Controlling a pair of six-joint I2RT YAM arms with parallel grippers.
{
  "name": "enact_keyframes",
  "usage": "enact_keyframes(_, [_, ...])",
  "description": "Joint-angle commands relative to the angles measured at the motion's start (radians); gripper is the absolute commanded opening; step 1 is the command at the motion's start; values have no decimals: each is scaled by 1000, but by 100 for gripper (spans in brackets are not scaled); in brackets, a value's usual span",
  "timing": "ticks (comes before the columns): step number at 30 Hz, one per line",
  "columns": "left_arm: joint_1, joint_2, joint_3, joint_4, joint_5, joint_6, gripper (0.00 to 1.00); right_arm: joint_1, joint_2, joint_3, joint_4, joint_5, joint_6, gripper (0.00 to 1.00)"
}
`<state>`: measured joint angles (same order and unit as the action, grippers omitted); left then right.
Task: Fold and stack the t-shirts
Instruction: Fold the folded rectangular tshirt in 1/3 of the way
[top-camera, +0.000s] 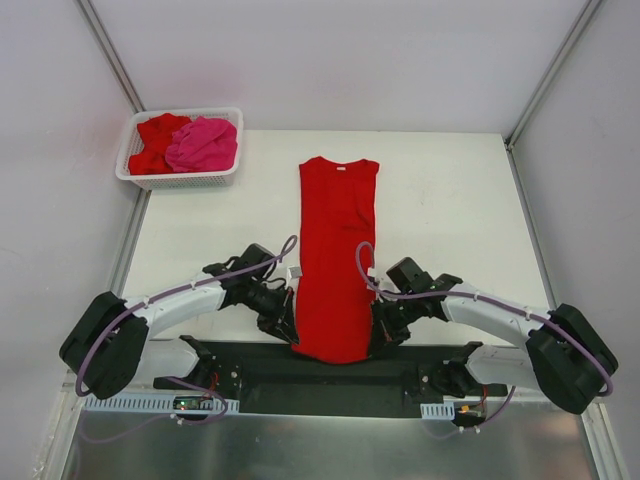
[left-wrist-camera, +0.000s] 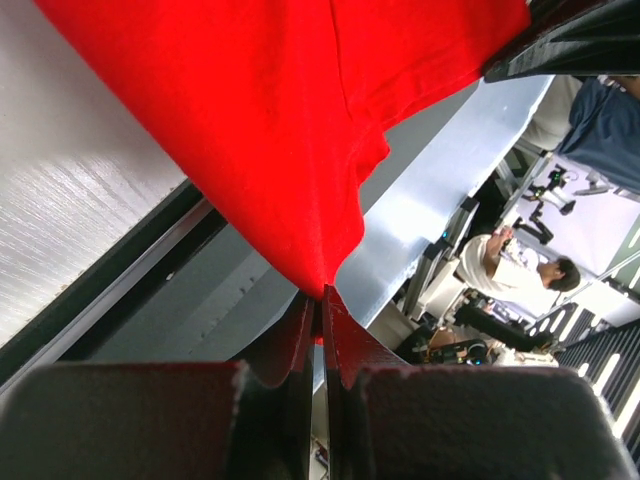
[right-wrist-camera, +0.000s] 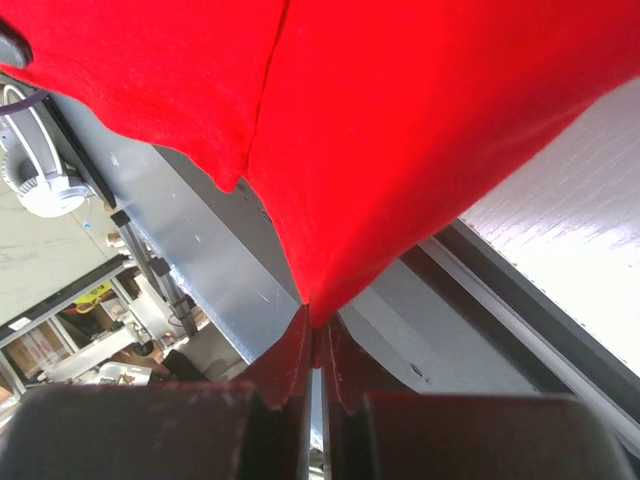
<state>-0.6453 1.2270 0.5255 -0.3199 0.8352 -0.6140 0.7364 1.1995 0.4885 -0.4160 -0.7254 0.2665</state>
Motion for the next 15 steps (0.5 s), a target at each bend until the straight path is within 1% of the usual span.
enact_keyframes(1, [-27,11,8,-21,54,-12,0,18,-20,47,-26,27,25,1])
enact_keyframes(10, [-66,52,39,-24,94,-16,0,32,-70,91,-133,49,11,1])
enact_keyframes(15, [-86,26,57,-44,64,-38,0,37,-104,107,-171,69,2,1])
